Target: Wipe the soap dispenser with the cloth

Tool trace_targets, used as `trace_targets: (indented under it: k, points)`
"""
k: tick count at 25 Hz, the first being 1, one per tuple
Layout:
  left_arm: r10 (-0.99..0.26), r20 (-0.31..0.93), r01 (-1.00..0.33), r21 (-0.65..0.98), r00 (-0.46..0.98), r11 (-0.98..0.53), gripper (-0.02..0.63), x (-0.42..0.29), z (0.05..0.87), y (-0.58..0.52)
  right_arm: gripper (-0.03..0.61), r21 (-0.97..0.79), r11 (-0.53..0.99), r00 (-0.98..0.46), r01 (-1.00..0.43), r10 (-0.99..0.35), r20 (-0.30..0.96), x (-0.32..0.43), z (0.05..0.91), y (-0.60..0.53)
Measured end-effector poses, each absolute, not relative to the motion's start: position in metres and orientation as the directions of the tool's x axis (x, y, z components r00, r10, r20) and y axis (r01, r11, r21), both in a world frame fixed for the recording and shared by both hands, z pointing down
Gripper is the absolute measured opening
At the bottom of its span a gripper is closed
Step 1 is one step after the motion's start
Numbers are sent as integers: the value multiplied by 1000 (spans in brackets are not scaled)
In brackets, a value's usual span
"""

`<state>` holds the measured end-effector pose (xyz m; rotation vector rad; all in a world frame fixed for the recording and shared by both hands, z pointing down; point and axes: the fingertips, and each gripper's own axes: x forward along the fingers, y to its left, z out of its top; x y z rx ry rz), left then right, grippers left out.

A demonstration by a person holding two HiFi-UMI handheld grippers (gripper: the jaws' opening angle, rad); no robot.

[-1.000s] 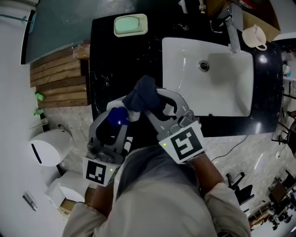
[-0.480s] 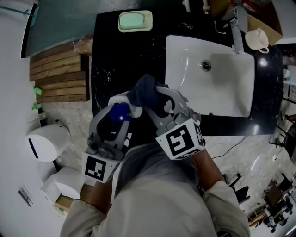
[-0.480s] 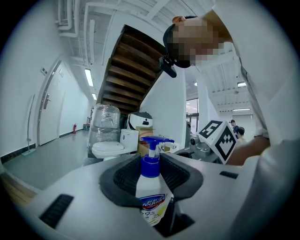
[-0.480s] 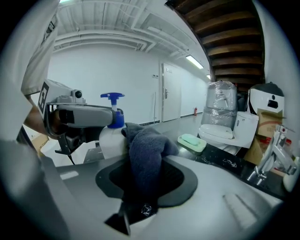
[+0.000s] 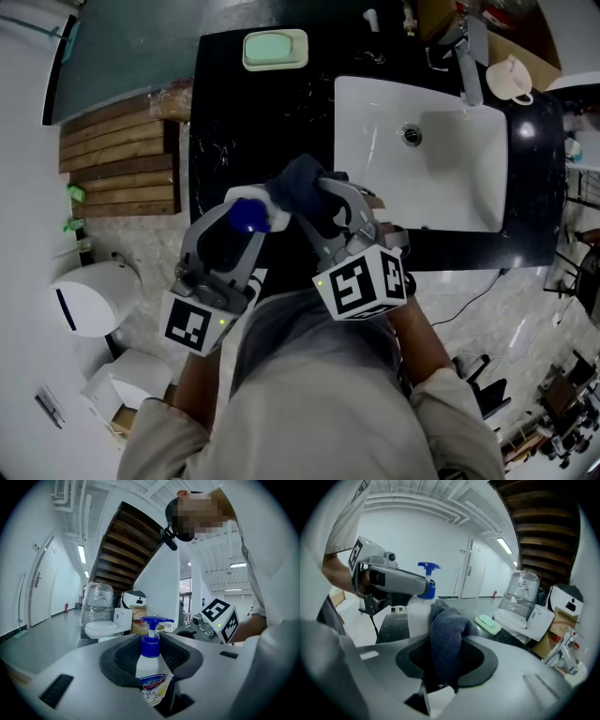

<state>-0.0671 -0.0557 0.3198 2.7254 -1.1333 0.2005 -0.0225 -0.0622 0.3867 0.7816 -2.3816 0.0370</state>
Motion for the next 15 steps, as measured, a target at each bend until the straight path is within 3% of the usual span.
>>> trace_targets:
  k: [9,15]
  points:
    - [-560,205,-588,111,803,-801,124,-72,322,-50,115,220,819,-582,-530,-540,608,-25,390,-48]
    - [-540,194,-565,108,819,-818,124,-75,321,-49,115,230,825,-553,-516,-526,646,-24,400,-36]
